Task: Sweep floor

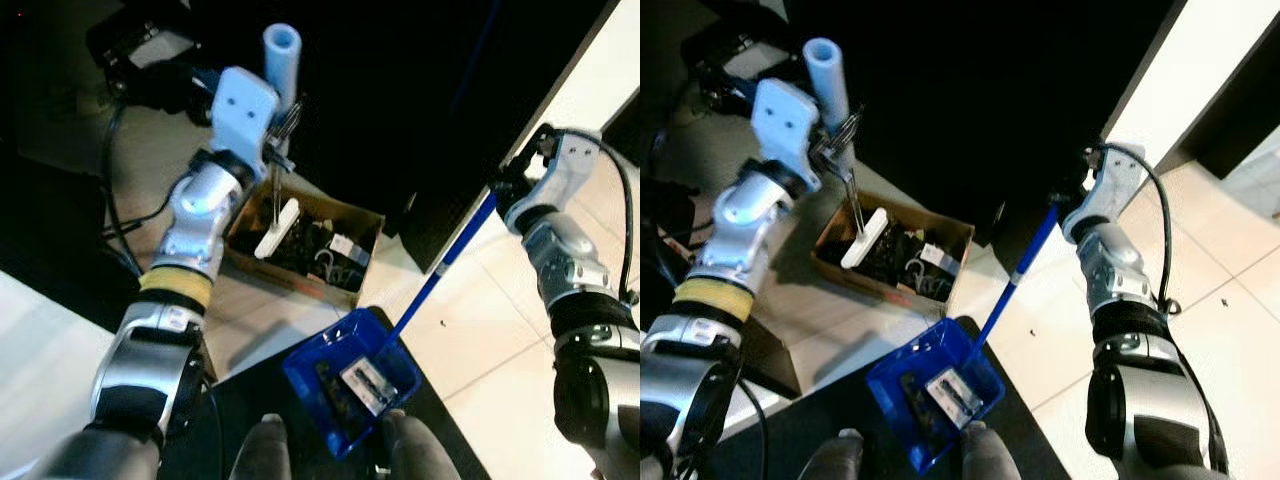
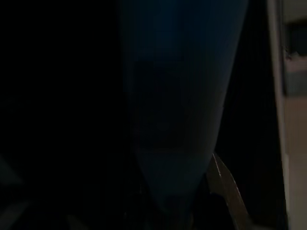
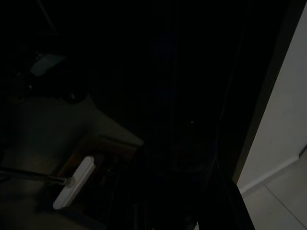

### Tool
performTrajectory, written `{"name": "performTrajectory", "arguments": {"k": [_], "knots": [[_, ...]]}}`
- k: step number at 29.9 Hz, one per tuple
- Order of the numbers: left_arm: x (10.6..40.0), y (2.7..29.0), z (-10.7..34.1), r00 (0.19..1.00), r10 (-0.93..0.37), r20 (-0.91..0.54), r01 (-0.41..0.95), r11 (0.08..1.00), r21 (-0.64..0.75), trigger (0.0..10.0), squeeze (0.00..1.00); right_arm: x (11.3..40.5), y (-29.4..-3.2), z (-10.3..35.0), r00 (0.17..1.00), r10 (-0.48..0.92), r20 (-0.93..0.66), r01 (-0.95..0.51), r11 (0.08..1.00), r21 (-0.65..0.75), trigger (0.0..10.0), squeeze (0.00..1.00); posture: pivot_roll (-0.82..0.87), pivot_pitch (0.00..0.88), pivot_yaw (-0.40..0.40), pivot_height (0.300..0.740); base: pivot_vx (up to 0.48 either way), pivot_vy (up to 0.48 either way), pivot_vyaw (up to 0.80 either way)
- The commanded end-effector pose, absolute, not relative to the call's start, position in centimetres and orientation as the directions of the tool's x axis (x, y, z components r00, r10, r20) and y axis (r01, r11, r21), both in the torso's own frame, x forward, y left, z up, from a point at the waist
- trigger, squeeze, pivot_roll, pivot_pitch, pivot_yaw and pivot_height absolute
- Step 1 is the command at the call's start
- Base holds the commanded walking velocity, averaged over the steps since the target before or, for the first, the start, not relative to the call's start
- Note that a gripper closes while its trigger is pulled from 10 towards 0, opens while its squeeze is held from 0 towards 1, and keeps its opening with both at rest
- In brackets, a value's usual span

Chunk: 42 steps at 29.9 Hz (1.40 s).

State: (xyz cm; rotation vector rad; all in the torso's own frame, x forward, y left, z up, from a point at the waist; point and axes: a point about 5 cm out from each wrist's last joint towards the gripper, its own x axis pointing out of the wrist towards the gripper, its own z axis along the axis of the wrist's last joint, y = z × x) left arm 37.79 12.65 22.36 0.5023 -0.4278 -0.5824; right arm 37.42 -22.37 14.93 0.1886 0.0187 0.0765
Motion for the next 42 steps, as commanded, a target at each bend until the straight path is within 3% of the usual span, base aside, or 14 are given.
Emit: {"name": "performTrajectory", "arguments": {"k": [1, 2, 4, 8, 17, 20, 25, 28, 30, 31, 34, 35, 42], "knots": [[37.5, 11.2, 22.0, 0.703, -0.681, 0.205, 0.426, 0.634, 0.646, 10.0, 0.0, 37.2, -22.4, 15.0, 0.997, 0.075, -0.006, -0.073, 0.98, 0.183, 10.0, 0.0, -0.05, 0.163, -0.016, 0.74, 0.0, 0.0, 0.0], [37.5, 11.2, 22.0, 0.703, -0.681, 0.205, 0.426, 0.634, 0.646, 10.0, 0.0, 37.2, -22.4, 15.0, 0.997, 0.075, -0.006, -0.073, 0.98, 0.183, 10.0, 0.0, -0.05, 0.163, -0.016, 0.74, 0.0, 0.0, 0.0], [37.2, 10.2, 20.2, 0.683, -0.723, 0.108, 0.455, 0.536, 0.711, 10.0, 0.0, 37.0, -22.4, 14.8, 0.998, 0.07, -0.006, -0.068, 0.981, 0.182, 10.0, 0.0, -0.05, 0.166, -0.009, 0.74, 0.0, 0.0, 0.0], [37.0, 9.7, 18.5, 0.676, -0.736, 0.046, 0.472, 0.479, 0.74, 10.0, 0.0, 36.8, -22.4, 14.7, 0.998, 0.065, -0.003, -0.063, 0.982, 0.18, 10.0, 0.0, -0.06, 0.166, -0.005, 0.74, 0.0, 0.0, 0.0], [36.2, 9.3, 15.9, 0.639, -0.768, -0.042, 0.545, 0.414, 0.729, 10.0, 0.0, 36.5, -22.3, 14.7, 0.998, 0.062, 0.0, -0.061, 0.982, 0.176, 10.0, 0.0, -0.06, 0.166, -0.01, 0.74, 0.0, 0.0, 0.0], [35.4, 9.4, 14.0, 0.542, -0.825, -0.161, 0.696, 0.334, 0.636, 10.0, 0.0, 36.6, -22.0, 14.9, 0.998, 0.07, 0.0, -0.069, 0.982, 0.174, 10.0, 0.0, -0.05, 0.165, -0.014, 0.74, 0.0, 0.0, 0.0], [34.5, 9.4, 12.4, 0.438, -0.861, -0.259, 0.811, 0.254, 0.527, 10.0, 0.0, 36.8, -21.7, 15.0, 0.997, 0.081, -0.001, -0.079, 0.982, 0.173, 10.0, 0.0, -0.04, 0.159, -0.02, 0.74, 0.0, 0.0, 0.0], [33.6, 9.6, 11.2, 0.294, -0.87, -0.395, 0.883, 0.089, 0.461, 10.0, 0.0, 36.8, -21.5, 15.1, 0.996, 0.087, -0.002, -0.086, 0.981, 0.172, 10.0, 0.0, -0.04, 0.153, -0.022, 0.74, 0.0, 0.0, 0.0], [33.6, 9.6, 11.2, 0.294, -0.87, -0.395, 0.883, 0.089, 0.461, 10.0, 0.0, 36.8, -21.5, 15.1, 0.996, 0.087, -0.002, -0.086, 0.981, 0.172, 10.0, 0.0, -0.04, 0.153, -0.022, 0.74, 0.0, 0.0, 0.0], [33.3, 9.8, 11.0, 0.24, -0.865, -0.441, 0.897, 0.024, 0.441, 10.0, 0.0, 36.8, -21.5, 15.1, 0.996, 0.089, -0.002, -0.087, 0.981, 0.171, 10.0, 0.0, -0.04, 0.153, -0.022, 0.74, 0.0, 0.0, 0.0], [33.3, 10.0, 11.1, 0.202, -0.859, -0.471, 0.905, -0.021, 0.426, 10.0, 0.0, 36.8, -21.5, 15.2, 0.996, 0.09, -0.001, -0.088, 0.981, 0.171, 10.0, 0.0, -0.04, 0.15, -0.023, 0.74, 0.0, 0.0, 0.0], [33.4, 10.1, 12.0, 0.148, -0.857, -0.494, 0.913, -0.074, 0.402, 10.0, 0.0, 36.9, -21.6, 15.4, 0.996, 0.09, -0.001, -0.089, 0.982, 0.169, 10.0, 0.0, -0.04, 0.148, -0.024, 0.74, 0.0, 0.0, 0.0], [33.7, 9.6, 14.5, 0.069, -0.881, -0.468, 0.919, -0.126, 0.373, 10.0, 0.0, 37.0, -21.6, 15.5, 0.996, 0.094, 0.0, -0.093, 0.982, 0.165, 10.0, 0.0, -0.03, 0.147, -0.025, 0.74, 0.0, 0.0, 0.0]]}}
